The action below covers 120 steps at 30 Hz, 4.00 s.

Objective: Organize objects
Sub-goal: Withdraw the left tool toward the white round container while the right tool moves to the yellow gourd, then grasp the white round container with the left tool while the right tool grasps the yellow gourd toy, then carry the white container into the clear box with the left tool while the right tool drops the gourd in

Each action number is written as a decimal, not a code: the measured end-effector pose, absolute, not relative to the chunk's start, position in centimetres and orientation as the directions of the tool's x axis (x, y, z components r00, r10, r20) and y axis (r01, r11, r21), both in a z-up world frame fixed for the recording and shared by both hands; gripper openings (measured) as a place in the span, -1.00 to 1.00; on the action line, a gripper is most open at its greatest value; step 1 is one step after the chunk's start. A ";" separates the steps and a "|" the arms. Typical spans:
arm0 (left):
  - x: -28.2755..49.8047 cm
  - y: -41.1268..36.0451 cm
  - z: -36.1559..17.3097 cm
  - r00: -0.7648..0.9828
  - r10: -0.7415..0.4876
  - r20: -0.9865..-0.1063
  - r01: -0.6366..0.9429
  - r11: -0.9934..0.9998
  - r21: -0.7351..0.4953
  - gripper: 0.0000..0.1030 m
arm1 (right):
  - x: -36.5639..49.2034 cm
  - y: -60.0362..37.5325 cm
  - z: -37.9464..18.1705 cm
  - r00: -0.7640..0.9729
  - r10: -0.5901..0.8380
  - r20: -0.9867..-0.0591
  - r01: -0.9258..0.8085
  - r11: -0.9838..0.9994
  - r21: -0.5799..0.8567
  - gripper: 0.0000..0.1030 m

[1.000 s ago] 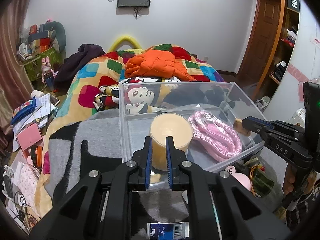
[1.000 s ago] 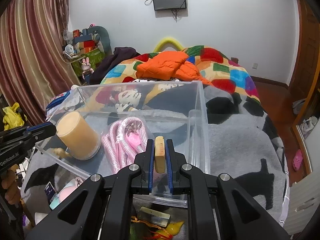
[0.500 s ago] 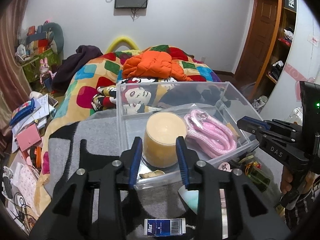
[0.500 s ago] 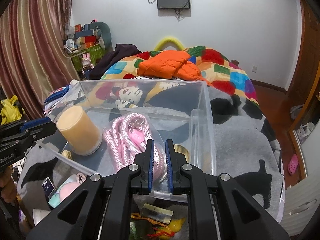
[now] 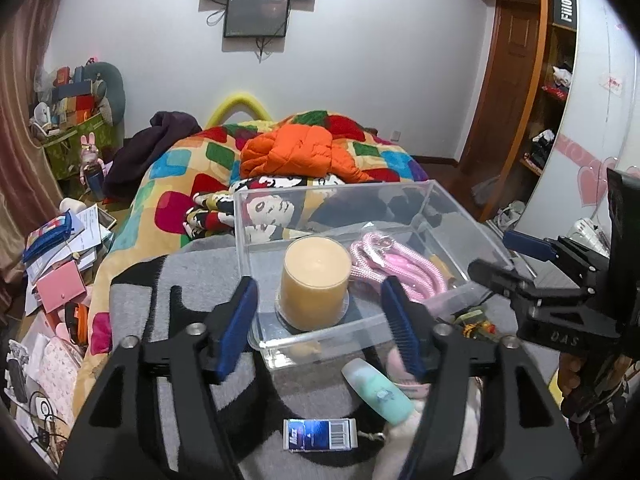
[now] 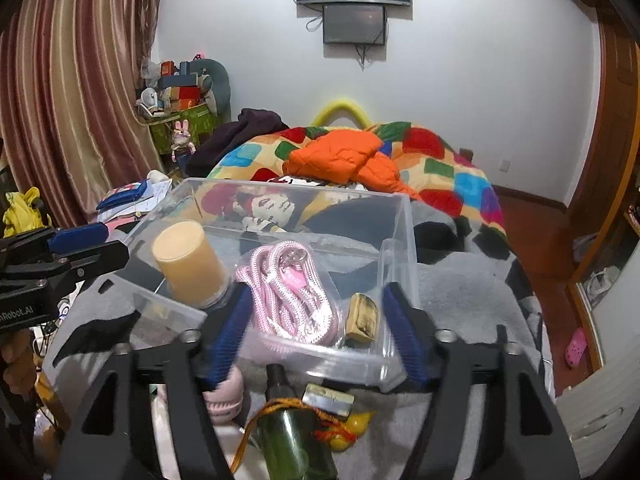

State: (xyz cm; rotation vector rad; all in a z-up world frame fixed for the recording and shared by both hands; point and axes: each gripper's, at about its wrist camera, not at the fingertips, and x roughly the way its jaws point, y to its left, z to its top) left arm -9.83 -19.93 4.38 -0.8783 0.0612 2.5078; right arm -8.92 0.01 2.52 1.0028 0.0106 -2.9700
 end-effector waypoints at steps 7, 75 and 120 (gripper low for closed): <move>-8.0 -20.5 4.4 -0.687 0.413 -0.598 -0.452 -0.887 -0.092 0.45 | -6.5 -1.0 2.2 -0.793 0.015 -0.609 0.020 -0.998 -0.051 0.59; 0.4 -18.4 -2.6 -0.495 0.472 -0.730 -0.518 -0.834 -0.188 0.28 | -6.4 5.3 -5.4 -0.643 -0.141 -0.753 -0.082 -0.965 0.250 -0.46; -4.8 -20.2 5.0 -0.649 0.467 -0.601 -0.451 -0.872 -0.190 0.27 | -4.2 2.6 3.8 -0.811 -0.132 -0.570 0.029 -0.982 0.186 -0.66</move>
